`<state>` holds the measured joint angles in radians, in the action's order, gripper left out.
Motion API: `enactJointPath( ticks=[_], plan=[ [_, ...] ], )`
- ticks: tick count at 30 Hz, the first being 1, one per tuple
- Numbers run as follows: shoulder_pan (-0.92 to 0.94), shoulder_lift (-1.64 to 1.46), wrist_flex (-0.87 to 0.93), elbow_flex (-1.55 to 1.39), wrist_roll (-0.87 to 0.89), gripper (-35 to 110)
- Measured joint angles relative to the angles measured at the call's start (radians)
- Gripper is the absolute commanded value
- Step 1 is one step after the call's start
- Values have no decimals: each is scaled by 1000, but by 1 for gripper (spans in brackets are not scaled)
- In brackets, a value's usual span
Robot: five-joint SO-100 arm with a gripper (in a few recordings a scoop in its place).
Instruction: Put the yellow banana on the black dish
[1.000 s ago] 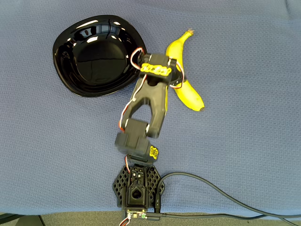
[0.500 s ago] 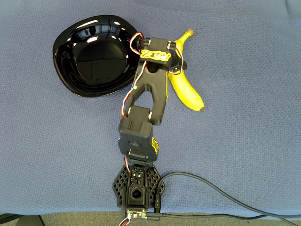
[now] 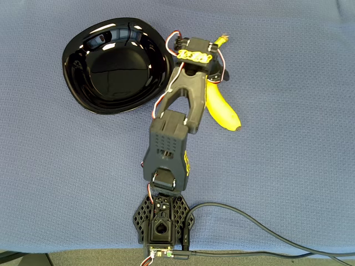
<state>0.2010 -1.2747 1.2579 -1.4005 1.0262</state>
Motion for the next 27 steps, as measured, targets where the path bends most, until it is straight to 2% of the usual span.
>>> enactJointPath(
  ticks=[10,17,27],
  plan=[
    [-8,164,18,147,-18,32],
    [8,249,0,189,-60,2],
    [20,241,-5,189,-91,0]
  ],
)
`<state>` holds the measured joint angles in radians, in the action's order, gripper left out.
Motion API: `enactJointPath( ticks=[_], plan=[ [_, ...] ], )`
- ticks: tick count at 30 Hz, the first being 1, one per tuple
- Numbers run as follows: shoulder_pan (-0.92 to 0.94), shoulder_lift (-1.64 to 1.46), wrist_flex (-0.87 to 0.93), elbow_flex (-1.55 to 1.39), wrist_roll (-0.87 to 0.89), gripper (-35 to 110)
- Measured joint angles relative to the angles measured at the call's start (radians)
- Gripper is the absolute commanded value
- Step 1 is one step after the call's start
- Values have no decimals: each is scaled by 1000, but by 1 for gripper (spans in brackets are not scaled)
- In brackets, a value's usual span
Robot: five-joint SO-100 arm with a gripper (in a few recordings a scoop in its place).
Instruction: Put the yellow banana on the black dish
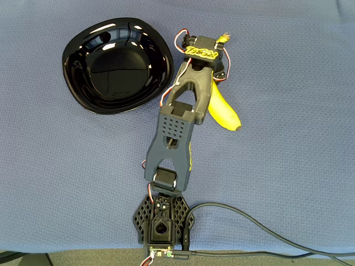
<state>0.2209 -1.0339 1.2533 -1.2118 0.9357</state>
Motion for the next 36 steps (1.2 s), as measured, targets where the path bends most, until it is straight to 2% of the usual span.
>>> enactJointPath(
  ticks=[6,12,17,20,25,31,36],
  plan=[
    [5,-64,121,-3,0,0],
    [2,-255,281,-3,-2,0],
    [-11,-414,339,-51,-48,0],
    [-54,-520,318,-117,-64,0],
    [-175,-641,202,-267,8,0],
    [-387,-630,126,-296,158,0],
    [-505,-491,117,-241,264,0]
  ],
)
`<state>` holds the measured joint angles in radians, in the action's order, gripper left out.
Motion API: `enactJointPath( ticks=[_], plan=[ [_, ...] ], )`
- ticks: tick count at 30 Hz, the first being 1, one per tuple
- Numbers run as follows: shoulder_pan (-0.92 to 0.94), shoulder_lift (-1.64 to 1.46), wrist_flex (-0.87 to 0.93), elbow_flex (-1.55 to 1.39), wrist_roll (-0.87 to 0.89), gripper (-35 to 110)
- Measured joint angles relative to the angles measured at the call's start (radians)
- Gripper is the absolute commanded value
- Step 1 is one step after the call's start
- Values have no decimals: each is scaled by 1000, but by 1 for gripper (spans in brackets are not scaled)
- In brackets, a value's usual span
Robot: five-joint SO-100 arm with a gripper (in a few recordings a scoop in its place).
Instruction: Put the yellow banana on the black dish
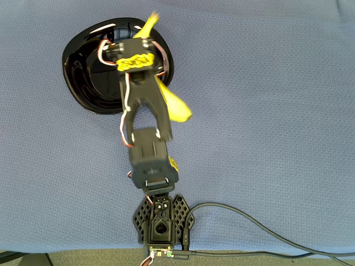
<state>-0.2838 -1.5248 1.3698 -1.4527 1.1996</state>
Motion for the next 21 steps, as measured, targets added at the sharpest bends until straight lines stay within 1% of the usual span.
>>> enactJointPath(
  ticks=[7,12,16,21],
  plan=[
    [-71,229,69,219,138,0],
    [-104,262,115,290,169,0],
    [-143,325,195,430,209,0],
    [-147,393,284,614,239,0]
  ],
)
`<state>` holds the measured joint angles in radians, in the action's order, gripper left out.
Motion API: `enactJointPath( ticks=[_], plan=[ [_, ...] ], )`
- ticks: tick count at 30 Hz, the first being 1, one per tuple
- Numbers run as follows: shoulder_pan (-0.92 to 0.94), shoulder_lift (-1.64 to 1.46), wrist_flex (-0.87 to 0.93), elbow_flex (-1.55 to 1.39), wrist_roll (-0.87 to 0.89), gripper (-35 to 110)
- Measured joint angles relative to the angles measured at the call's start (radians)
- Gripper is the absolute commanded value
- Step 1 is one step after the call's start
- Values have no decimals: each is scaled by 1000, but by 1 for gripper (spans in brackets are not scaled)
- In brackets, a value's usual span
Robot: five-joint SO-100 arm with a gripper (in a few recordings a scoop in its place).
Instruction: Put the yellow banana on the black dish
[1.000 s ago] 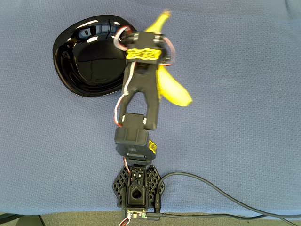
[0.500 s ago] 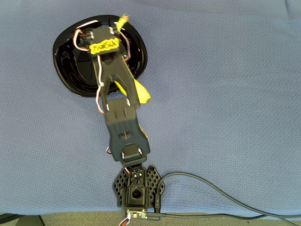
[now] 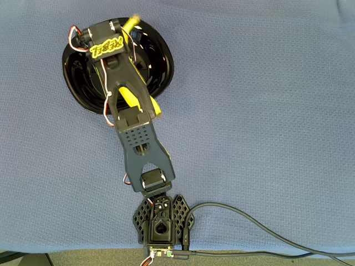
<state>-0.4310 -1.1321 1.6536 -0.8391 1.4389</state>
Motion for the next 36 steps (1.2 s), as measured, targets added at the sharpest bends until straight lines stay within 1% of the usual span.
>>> enactJointPath(
  ticks=[14,27,28,31,36],
  plan=[
    [-17,229,60,253,26,0],
    [-20,311,67,302,17,0],
    [-20,311,67,302,17,2],
    [-20,311,64,302,20,14],
    [-20,311,63,302,-2,19]
  ],
)
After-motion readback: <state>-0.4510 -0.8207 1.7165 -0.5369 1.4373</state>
